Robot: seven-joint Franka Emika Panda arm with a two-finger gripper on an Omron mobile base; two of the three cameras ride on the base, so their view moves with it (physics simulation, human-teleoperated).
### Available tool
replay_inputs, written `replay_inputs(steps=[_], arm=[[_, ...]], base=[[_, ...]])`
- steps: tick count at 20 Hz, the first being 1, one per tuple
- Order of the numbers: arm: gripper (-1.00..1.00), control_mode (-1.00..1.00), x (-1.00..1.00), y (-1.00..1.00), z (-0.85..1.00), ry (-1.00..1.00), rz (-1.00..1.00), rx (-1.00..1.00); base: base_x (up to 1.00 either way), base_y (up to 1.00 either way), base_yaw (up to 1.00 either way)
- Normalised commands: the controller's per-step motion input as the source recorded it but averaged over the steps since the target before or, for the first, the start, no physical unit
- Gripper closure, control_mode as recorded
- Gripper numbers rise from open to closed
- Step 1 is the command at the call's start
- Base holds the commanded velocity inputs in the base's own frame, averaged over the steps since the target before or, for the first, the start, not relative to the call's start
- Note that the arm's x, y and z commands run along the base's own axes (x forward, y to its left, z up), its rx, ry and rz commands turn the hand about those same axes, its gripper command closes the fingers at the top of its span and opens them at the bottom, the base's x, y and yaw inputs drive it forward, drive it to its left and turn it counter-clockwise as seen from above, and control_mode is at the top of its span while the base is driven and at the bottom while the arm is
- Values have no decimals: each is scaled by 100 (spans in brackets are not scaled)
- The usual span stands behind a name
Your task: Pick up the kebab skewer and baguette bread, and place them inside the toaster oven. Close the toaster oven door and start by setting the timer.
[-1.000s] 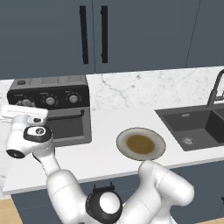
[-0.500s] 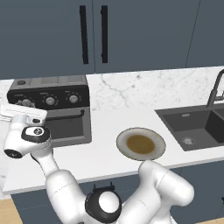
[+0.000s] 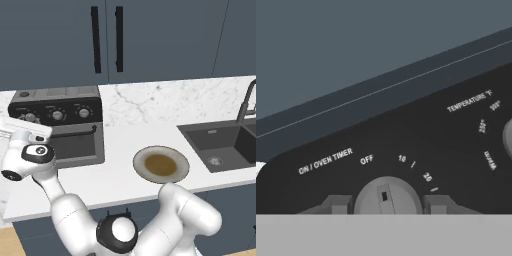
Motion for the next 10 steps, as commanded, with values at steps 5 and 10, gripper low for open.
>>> replay_inputs(steps=[5,10], arm=[[100,-100,4,-10,12,0,0,22],[100,-100,3,-17,13,0,0,24]], base=[[0,0,0],[0,0,0]])
